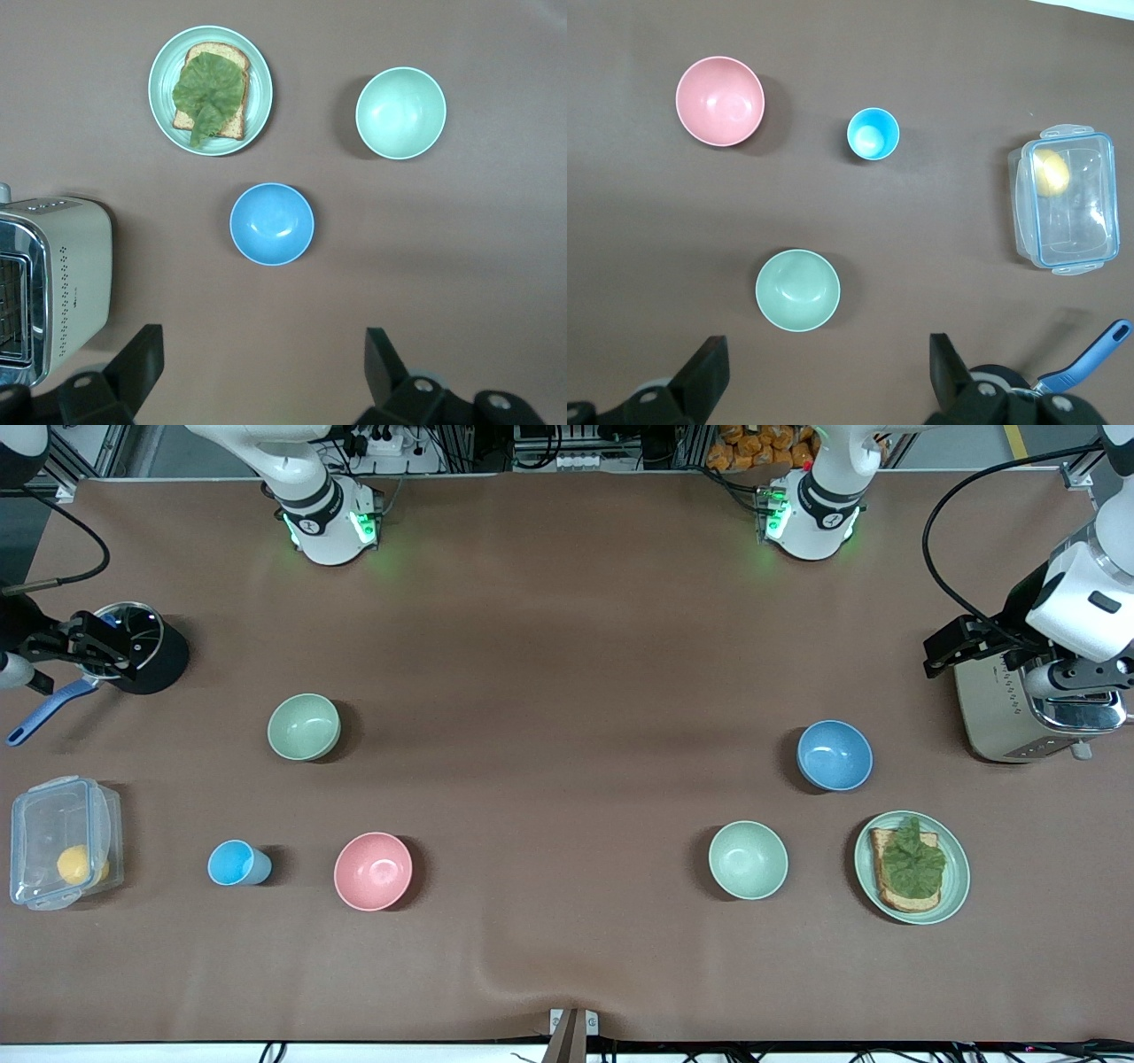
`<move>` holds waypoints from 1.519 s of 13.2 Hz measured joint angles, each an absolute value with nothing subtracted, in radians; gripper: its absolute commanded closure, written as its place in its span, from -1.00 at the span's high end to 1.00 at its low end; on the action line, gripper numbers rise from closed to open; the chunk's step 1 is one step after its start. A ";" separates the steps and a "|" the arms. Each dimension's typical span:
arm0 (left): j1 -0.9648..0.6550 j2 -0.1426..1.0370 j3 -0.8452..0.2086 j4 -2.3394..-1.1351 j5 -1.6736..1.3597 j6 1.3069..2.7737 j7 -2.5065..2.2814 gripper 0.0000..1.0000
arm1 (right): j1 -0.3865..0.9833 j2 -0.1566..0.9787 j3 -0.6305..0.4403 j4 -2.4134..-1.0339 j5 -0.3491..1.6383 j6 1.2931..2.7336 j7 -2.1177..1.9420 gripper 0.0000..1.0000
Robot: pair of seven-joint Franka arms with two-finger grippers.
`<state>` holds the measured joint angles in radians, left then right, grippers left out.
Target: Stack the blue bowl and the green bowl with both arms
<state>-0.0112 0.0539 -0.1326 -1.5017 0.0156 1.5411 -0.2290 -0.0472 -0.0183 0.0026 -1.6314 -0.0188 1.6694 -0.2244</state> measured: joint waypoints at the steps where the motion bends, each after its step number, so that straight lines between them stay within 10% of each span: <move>1: -0.011 0.054 -0.133 -1.502 0.016 1.541 -0.229 1.00 | -0.047 -0.018 0.001 -1.631 -0.019 1.668 -0.224 1.00; 20: 0.006 0.180 -0.124 -1.535 0.016 1.540 -0.229 1.00 | -0.039 0.171 0.004 -1.648 0.023 1.638 -0.223 1.00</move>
